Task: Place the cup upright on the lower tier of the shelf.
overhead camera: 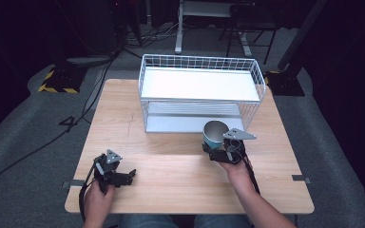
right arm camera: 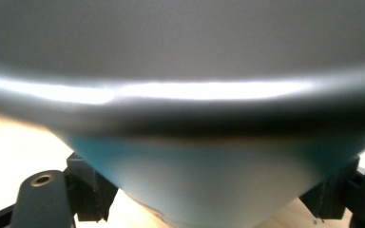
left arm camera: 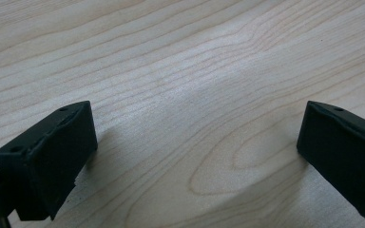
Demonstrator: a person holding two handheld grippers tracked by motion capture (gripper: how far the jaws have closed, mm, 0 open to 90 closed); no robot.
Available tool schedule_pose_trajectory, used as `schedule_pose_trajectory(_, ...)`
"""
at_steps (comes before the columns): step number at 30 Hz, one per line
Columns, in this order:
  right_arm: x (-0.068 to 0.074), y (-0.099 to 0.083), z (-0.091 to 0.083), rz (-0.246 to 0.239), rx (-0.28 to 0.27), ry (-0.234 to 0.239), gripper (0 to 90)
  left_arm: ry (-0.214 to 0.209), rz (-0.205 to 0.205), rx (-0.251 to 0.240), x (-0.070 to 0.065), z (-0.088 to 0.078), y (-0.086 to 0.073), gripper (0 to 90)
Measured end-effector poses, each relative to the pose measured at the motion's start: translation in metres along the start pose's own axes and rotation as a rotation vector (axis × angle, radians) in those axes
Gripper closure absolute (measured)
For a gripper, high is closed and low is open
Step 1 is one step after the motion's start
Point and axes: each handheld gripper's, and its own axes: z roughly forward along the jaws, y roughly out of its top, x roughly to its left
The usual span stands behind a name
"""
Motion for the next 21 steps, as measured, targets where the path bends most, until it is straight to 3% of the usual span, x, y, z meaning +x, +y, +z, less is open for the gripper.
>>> schedule_pose_trajectory(7, -0.004, 0.015, 0.02, -0.022, -0.007, -0.021, 21.8, 0.002, -0.006, -0.001, 0.0, 0.001, 0.0, 0.1)
schedule_pose_trajectory(21, -0.014, 0.031, 0.054, 0.002, -0.035, -0.052, 21.8, 0.011, -0.014, 0.001, 0.001, 0.001, 0.001, 0.1)
